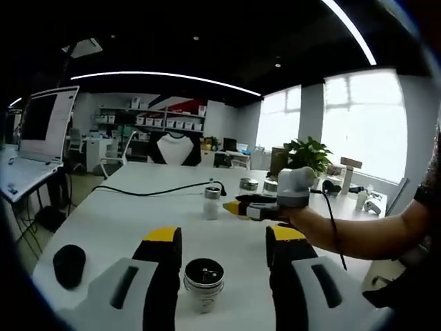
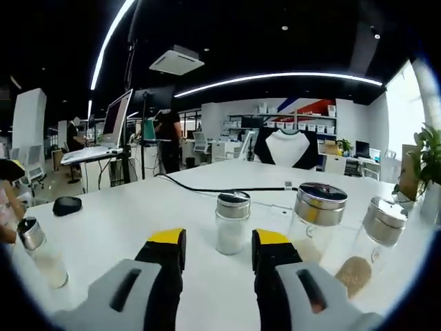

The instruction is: Rotate the seasoning bottle until the label or dispensing opening points toward the visible target arrow and the bottle remains upright within the marked orientation range

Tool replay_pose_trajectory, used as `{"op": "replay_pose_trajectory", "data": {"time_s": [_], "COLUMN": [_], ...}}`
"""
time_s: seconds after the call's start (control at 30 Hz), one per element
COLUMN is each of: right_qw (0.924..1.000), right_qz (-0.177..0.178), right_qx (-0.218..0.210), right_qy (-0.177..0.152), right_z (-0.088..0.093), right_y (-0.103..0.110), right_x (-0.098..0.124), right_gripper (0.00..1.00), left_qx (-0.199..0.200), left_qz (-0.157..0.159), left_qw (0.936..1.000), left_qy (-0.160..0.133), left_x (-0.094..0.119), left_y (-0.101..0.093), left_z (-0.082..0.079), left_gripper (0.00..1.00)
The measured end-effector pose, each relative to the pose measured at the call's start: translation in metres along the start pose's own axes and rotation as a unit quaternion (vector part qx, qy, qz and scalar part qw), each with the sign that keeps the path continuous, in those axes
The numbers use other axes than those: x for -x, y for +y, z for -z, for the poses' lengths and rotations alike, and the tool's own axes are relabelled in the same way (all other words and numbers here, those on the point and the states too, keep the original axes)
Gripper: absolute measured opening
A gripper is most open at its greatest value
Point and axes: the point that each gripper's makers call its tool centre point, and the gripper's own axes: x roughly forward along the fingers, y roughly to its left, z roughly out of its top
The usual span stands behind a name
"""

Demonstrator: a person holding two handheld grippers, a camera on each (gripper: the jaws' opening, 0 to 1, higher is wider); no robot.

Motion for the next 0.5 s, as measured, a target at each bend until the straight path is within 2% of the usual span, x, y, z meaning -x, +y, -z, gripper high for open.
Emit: {"op": "replay_pose_trajectory", "data": {"time_s": [0.23,0.4,0.5], "right_qw": [0.9996,0.9994,0.9993], "right_qz": [0.017,0.027,0.022], "right_qx": [0.02,0.022,0.028], "right_qy": [0.004,0.005,0.008], "right_z": [-0.003,-0.005,-0.005], "right_y": [-0.013,-0.024,-0.022], "right_x": [-0.04,-0.057,-0.067], "right_gripper": [0.35,0.34,0.34], "left_qx": [0.004,0.006,0.007], "left_qz": [-0.005,-0.003,0.0], "left_qw": [1.0,1.0,0.9999], "left_qy": [0.004,0.006,0.012], "left_x": [-0.001,-0.002,-0.003], "left_y": [0.005,0.005,0.004], "left_z": [-0.001,0.001,0.003], "left_gripper": [0.5,0.49,0.49]}}
